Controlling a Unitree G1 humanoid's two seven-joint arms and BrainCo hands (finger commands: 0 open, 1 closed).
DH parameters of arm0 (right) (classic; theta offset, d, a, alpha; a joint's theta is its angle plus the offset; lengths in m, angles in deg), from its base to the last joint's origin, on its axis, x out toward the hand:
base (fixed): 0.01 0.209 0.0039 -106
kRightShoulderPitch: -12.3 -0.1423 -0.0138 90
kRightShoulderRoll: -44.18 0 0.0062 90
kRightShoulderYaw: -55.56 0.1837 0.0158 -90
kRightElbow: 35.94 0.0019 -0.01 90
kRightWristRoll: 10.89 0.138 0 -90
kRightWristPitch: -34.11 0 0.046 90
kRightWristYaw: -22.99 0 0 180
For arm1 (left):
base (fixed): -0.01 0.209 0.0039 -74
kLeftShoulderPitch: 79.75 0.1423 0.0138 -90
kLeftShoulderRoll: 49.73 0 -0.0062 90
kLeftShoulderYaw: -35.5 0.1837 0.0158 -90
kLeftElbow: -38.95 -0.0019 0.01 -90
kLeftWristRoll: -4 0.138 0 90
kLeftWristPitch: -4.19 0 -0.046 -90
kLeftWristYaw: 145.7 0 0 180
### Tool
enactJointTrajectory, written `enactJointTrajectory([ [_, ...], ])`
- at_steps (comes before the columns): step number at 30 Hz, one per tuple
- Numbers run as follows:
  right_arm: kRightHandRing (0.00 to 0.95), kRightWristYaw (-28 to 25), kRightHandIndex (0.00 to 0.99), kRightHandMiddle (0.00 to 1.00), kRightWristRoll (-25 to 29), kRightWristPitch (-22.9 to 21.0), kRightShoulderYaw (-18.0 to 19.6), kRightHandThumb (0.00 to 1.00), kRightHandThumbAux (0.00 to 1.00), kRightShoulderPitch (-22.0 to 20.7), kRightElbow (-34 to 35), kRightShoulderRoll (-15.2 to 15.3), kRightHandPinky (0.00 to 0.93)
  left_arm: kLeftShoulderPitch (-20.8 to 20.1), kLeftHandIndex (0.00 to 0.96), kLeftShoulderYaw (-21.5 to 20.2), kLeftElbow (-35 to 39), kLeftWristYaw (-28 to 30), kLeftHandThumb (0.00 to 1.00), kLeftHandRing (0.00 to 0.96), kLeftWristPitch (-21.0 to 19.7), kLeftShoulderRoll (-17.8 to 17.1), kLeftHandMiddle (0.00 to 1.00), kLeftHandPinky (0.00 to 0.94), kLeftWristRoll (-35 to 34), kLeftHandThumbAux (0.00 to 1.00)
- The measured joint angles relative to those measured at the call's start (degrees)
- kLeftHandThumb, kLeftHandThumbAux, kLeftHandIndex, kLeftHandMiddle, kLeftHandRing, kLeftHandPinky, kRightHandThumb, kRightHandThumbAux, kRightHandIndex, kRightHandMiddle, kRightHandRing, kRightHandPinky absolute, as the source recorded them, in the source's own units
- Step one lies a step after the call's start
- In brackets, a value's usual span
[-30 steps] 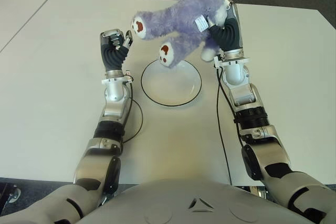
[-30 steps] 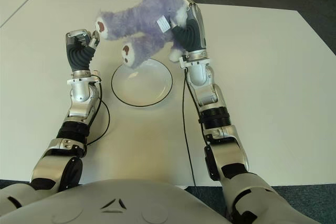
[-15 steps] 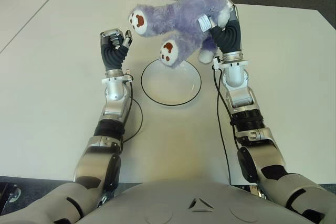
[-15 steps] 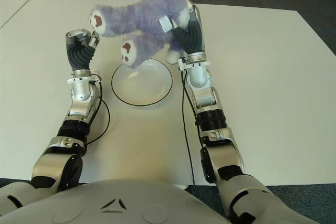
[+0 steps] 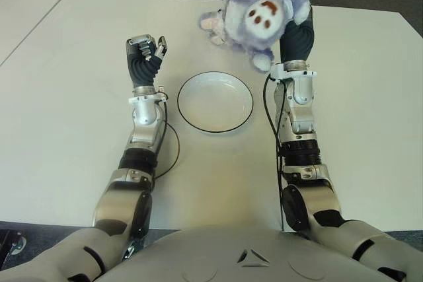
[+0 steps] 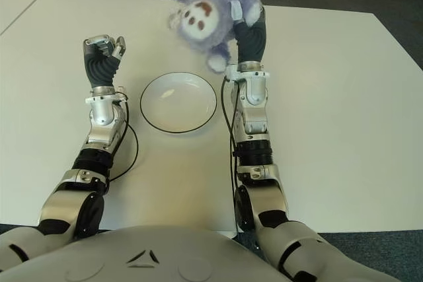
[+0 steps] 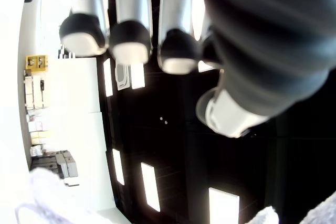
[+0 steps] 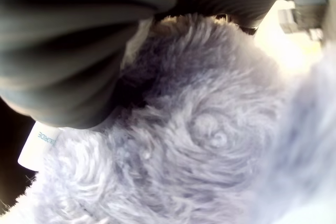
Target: Put the doll into the plate.
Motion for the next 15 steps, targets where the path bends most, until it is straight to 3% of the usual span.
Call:
enactJointTrajectory([
  [5, 0.882, -0.92, 0.396, 0.538, 11.10, -11.06, 2.93, 0.854, 0.679, -0.01, 4.85, -2.07, 0.891, -0.18, 0.842, 0.00, -0.42, 0.00, 0.490, 0.895, 0.01, -0.05, 0.891, 0.883, 0.00, 0.793],
  [11, 0.885, -0.51, 0.395, 0.537, 19.48, -22.59, 5.41, 0.854, 0.679, 0.00, 9.36, -2.38, 0.891, -0.24, 0.840, 0.01, -0.44, -0.01, 0.493, 0.895, 0.02, -0.07, 0.893, 0.886, 0.01, 0.790],
  [15, 0.887, -0.26, 0.395, 0.537, 23.35, -27.68, 6.84, 0.854, 0.679, 0.00, 11.37, -2.48, 0.894, -0.25, 0.841, 0.01, -0.44, -0.01, 0.495, 0.897, 0.02, -0.12, 0.894, 0.885, 0.01, 0.790],
])
